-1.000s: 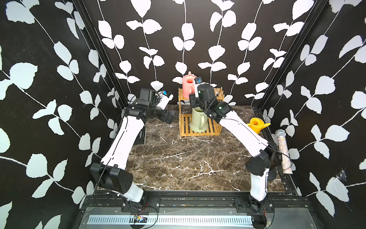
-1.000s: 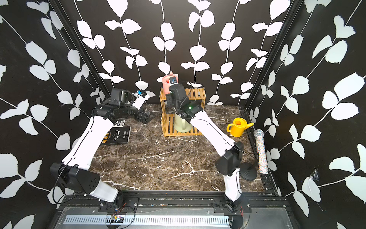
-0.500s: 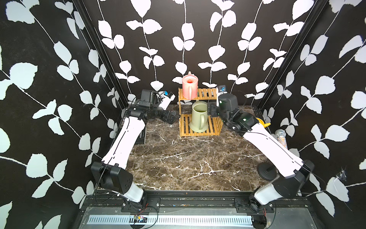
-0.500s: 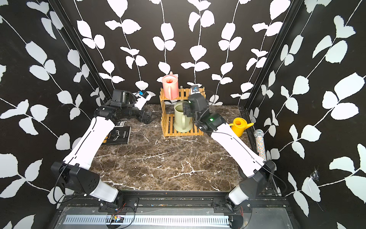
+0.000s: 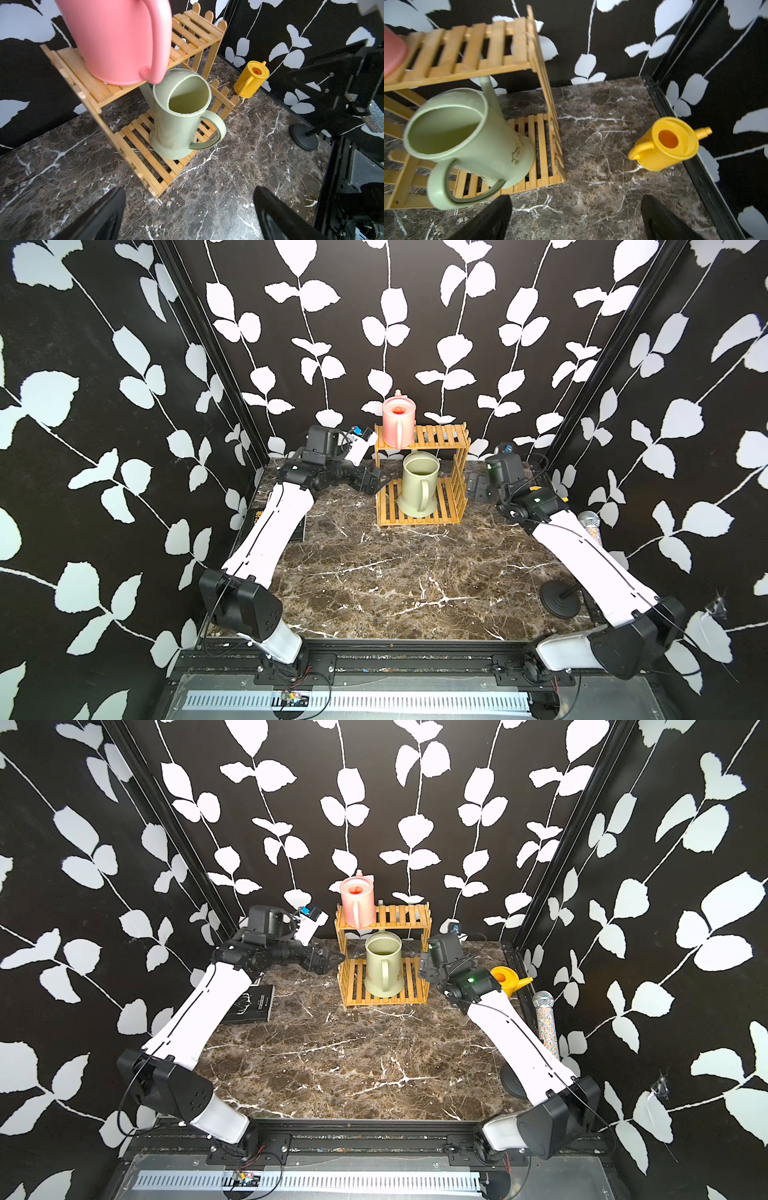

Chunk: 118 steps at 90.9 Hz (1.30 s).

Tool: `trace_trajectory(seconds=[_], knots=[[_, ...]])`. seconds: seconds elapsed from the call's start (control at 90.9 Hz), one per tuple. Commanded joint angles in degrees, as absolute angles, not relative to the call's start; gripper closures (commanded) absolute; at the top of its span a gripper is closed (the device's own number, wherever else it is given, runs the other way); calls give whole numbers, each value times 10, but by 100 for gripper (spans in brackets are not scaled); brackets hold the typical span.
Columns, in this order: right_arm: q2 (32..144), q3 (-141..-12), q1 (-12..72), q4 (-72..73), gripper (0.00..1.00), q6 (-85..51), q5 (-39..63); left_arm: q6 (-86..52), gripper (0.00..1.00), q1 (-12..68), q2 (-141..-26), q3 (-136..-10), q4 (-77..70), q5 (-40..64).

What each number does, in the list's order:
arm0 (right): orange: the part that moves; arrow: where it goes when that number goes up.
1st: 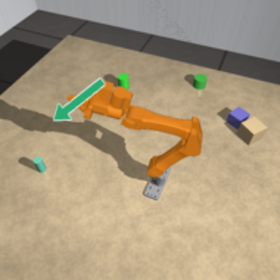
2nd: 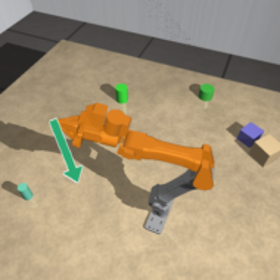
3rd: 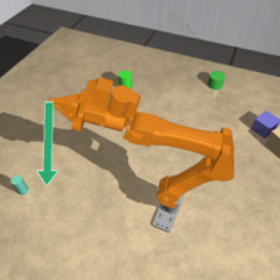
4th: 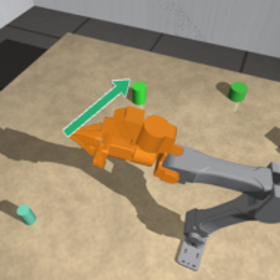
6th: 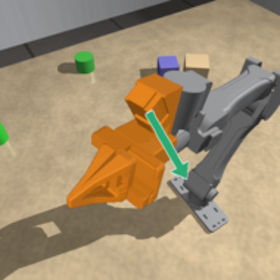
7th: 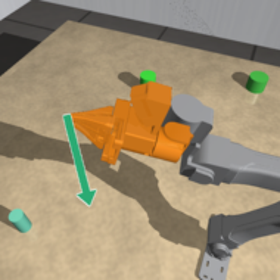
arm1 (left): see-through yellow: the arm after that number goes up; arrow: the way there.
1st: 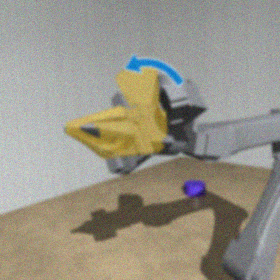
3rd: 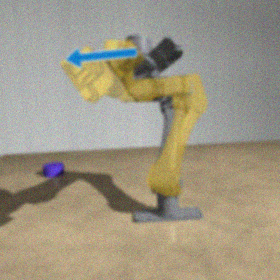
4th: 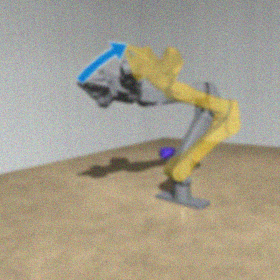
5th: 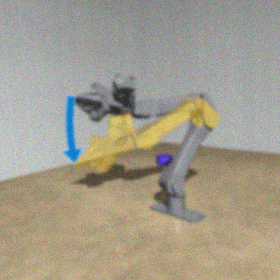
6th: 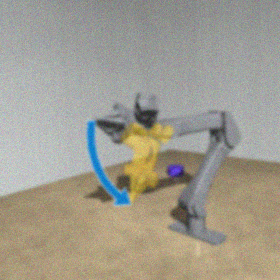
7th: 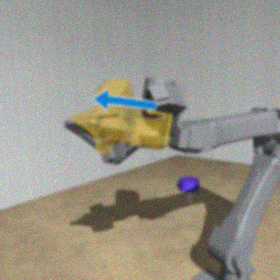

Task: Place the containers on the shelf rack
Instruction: 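Pick up a container from the center of the board.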

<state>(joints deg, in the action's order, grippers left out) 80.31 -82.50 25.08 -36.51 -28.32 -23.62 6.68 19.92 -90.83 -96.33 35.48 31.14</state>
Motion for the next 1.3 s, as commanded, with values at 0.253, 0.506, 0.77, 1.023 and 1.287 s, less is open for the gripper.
trace_trajectory(seconds=[0.253, 0.506, 0.77, 1.023, 1.287], knots=[[851, -782, 185, -428, 1, -439, -255, 13, 2, 262, -936, -1004, 290, 321], [872, -730, 133, -423, 1, -542, -259, 5, 1, 329, -954, -1009, 290, 307], [898, -698, 110, -346, 1, -588, -271, 12, 2, 357, -941, -979, 292, 308], [991, -778, 101, -342, 2, -581, -284, 5, 2, 359, -933, -964, 282, 306], [1058, -814, 84, -328, 5, -599, -304, 0, 2, 359, -932, -962, 280, 307]])
